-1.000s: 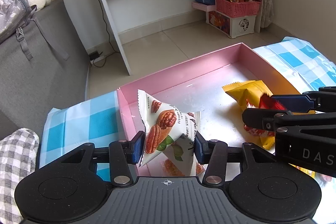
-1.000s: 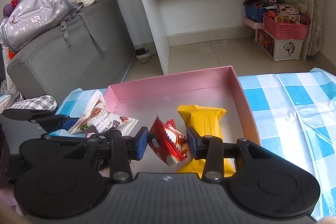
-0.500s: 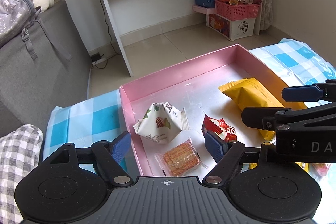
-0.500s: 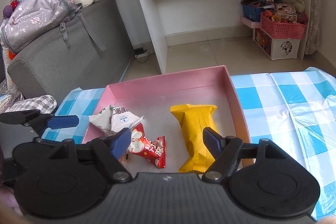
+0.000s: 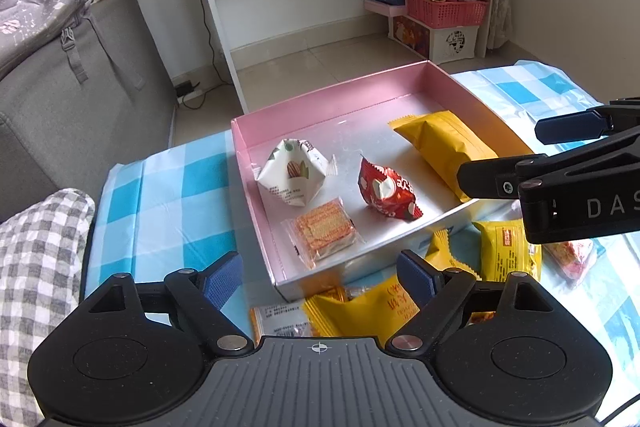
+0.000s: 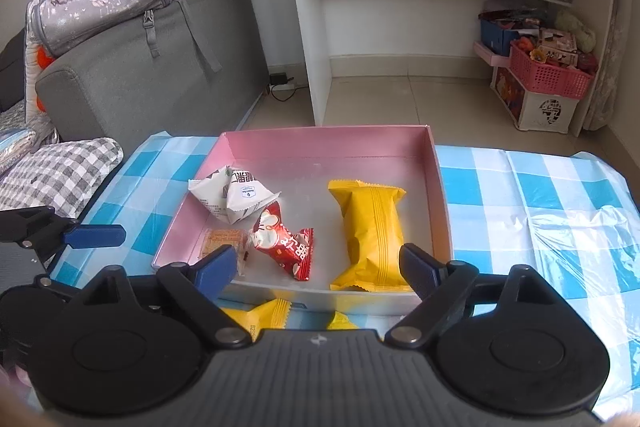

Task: Organize snacks
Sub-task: 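Withdraw both open tools from the box back over the pile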

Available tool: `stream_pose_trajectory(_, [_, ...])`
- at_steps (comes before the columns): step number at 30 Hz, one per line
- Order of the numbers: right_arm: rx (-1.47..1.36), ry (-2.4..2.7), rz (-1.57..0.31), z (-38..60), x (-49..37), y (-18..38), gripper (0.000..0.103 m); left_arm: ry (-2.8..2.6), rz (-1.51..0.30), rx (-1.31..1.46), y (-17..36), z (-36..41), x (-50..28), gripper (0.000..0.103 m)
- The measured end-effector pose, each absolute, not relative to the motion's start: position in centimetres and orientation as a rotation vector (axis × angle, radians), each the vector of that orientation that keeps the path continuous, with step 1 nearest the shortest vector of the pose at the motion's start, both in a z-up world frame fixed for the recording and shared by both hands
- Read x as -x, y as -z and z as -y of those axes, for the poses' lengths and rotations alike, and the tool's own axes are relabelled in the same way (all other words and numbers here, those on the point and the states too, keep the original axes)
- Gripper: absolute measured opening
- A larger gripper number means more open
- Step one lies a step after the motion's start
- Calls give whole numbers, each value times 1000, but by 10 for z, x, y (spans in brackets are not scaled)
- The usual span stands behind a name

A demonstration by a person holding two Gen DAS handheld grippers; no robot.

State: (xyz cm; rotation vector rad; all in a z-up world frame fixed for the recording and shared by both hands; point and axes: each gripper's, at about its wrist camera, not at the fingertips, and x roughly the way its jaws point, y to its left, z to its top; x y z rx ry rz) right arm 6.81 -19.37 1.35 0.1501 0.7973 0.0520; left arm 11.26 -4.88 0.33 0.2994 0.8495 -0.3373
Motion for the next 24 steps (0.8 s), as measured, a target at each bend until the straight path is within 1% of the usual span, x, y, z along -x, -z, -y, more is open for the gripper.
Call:
stream_pose_trajectory(2, [-114,-55,-795,191,-62,-17,91,332,-860,-302,-4,46,-102,87])
stream_pose_trajectory(7, [-45,-59,-807,184,-48,-22,93,322,-879,-312,-8,39,-80,88])
stream_pose_trajectory(14, [-28,-60,-827,181,-30,-27,97,317,-891,-282,-12,27,-48,90])
stream_pose_trajectory(24, [-40,-67,-897,172,-11,-14,98,272,-896,-227,1,0,-15,91])
